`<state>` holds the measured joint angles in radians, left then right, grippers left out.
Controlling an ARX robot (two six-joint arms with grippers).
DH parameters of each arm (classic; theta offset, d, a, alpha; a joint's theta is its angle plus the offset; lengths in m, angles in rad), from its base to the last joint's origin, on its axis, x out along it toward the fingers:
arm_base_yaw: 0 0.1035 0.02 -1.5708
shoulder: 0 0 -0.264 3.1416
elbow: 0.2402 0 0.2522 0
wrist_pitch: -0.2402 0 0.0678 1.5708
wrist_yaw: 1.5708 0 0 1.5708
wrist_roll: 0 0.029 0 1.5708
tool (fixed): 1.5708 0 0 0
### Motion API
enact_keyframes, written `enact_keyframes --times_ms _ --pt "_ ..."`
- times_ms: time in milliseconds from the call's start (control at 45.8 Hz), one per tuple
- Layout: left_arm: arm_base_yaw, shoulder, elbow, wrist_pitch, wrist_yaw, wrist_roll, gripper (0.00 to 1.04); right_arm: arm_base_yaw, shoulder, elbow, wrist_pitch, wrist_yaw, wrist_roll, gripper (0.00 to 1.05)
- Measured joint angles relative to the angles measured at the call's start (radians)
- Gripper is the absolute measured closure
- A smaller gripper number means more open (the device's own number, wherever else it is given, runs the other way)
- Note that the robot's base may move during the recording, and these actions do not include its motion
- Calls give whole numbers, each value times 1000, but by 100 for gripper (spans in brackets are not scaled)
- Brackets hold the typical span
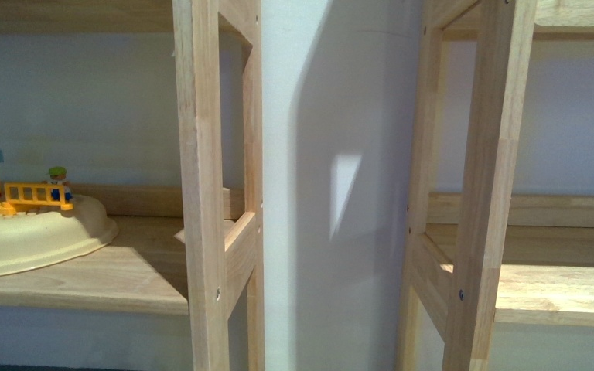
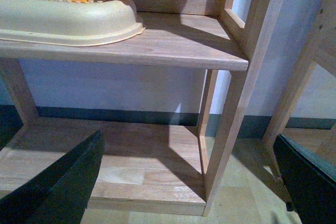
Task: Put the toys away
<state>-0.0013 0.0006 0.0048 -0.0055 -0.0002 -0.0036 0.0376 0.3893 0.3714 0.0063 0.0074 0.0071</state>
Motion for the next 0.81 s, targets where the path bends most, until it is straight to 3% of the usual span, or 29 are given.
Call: enact_keyframes --times_ms 66,197,481,590,808 --pt "0 0 0 0 0 0 6 -31 -39 -49 23 -1 0 83" --pt "0 0 0 0 0 0 6 -34 -79 -108 43 -6 -3 102" --pt "0 0 0 0 0 0 6 -35 -164 -225 67 -8 -5 101" --pt "0 0 0 0 0 0 6 -35 -251 -245 -18 -8 -6 101" --pt "0 0 0 0 0 0 6 -36 -312 -282 -23 -8 -6 101"
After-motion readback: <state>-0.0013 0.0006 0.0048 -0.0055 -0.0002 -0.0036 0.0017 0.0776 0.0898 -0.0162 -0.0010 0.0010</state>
